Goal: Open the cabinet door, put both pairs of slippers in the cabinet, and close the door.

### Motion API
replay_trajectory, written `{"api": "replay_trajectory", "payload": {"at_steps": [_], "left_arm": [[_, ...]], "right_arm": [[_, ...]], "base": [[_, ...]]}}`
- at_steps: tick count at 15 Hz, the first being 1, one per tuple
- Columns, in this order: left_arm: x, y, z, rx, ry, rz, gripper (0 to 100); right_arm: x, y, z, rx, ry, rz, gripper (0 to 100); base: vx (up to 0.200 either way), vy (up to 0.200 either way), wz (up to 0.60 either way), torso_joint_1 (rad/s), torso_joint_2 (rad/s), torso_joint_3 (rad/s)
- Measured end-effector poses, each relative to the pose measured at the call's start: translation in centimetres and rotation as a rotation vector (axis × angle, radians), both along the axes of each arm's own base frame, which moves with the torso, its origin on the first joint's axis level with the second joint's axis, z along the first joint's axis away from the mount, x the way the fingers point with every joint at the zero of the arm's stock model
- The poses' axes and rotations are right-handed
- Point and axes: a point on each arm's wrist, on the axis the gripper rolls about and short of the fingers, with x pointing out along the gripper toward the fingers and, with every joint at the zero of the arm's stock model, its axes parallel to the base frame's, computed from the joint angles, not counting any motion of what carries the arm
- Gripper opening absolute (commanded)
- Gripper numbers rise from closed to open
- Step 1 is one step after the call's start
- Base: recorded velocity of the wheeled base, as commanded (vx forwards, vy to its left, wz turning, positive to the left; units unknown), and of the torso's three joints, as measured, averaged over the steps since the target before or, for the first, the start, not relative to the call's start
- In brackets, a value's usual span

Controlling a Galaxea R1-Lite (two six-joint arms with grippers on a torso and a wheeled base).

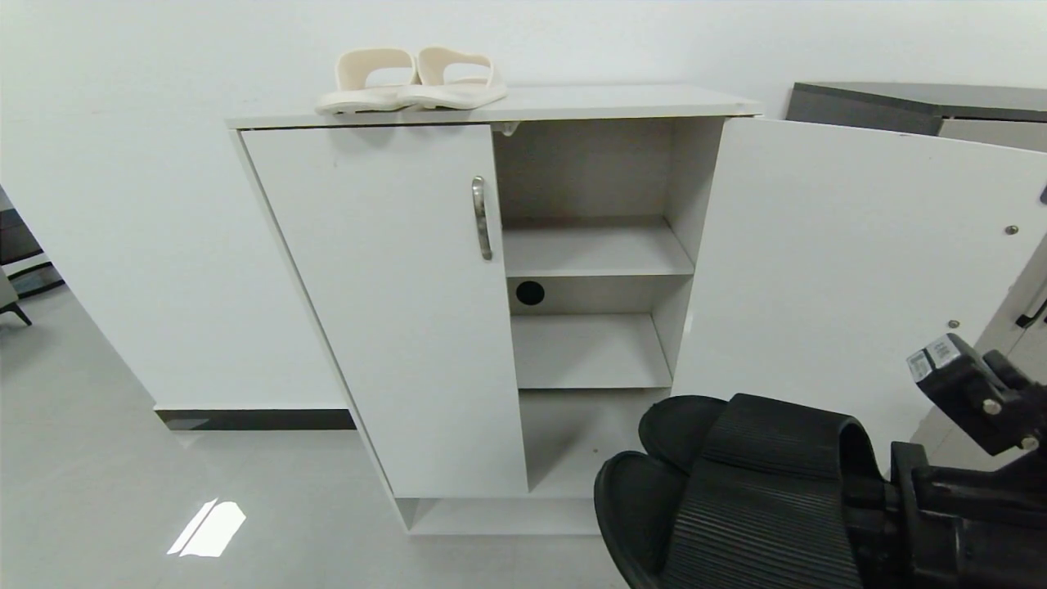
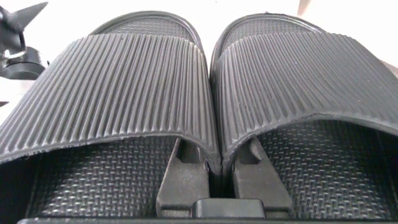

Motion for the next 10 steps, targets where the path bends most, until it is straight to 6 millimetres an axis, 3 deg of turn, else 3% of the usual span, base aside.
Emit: {"api": "replay_trajectory", "payload": {"at_steps": [6,10], "left_arm": [[-0.1,-0.1,-0.1,0.014,-0.005,-0.048,0],[-0.1,-0.1,-0.2,0.013,-0.006,-0.048,0]], "right_arm": [[1.0,1.9,-0.8,0.014,0.042,-0.069,0],[2.9,7.9,-4.1,0.029,0.058,-0.307,0]], "base": [[0.000,0.000,0.00,0.000,0.00,0.000],[0.000,0.000,0.00,0.000,0.00,0.000]]}}
